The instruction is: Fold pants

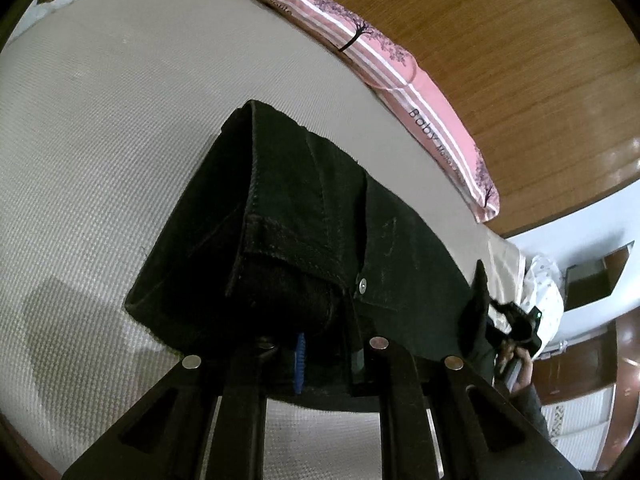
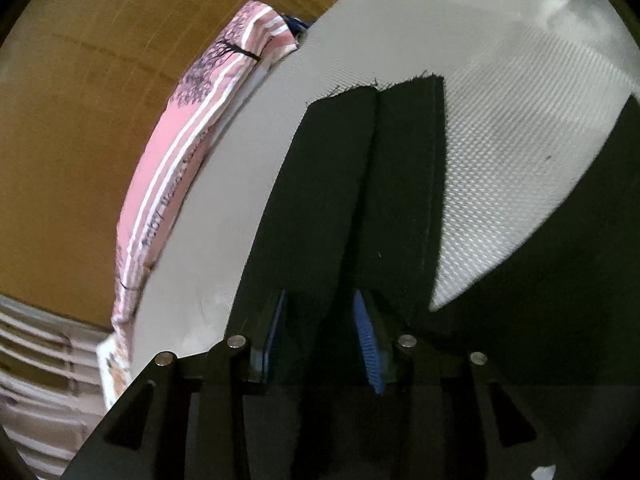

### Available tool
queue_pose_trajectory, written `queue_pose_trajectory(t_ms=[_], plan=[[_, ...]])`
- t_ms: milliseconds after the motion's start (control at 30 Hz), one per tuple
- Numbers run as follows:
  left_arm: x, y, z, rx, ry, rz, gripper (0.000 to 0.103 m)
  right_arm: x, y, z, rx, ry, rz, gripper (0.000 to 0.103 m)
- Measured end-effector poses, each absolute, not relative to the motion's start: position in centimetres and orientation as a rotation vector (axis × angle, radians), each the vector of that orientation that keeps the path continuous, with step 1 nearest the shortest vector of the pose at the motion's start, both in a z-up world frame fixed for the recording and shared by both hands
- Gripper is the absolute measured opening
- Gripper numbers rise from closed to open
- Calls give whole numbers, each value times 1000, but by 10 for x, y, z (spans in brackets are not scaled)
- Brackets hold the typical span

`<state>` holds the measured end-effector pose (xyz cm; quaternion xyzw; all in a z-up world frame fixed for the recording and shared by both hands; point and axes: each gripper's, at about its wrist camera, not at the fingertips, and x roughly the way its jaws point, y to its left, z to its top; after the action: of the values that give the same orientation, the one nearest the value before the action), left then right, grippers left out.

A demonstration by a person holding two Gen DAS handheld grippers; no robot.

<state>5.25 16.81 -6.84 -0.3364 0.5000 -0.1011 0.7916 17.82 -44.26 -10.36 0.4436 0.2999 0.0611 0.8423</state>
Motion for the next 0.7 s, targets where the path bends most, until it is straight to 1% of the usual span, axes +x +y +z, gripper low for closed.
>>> queue_pose_trajectory(t_ms=[67, 100, 133, 167, 200, 267, 433, 700], plan=[[52, 166, -72, -709, 1098, -214, 14, 185, -443, -105, 969, 619, 147, 33], [50, 165, -75, -701, 1114, -211, 14, 187, -443, -104, 975, 613, 148, 31], [49, 165, -78, -698, 1126, -208, 14, 189, -444, -104, 980, 608, 154, 26], [48, 164, -80, -694, 1137, -206, 14, 191, -445, -104, 981, 613, 157, 18], [47, 163, -83, -681, 1155, -203, 14, 191, -445, -103, 978, 616, 151, 13], [44, 161, -86, -652, 1177, -202, 14, 187, -445, -98, 950, 608, 136, 7], [39, 155, -87, -553, 1211, -231, 14, 151, -454, -79, 918, 519, 112, 5], [45, 144, -84, -265, 1216, -244, 15, 73, -468, -63, 912, 417, 90, 5]])
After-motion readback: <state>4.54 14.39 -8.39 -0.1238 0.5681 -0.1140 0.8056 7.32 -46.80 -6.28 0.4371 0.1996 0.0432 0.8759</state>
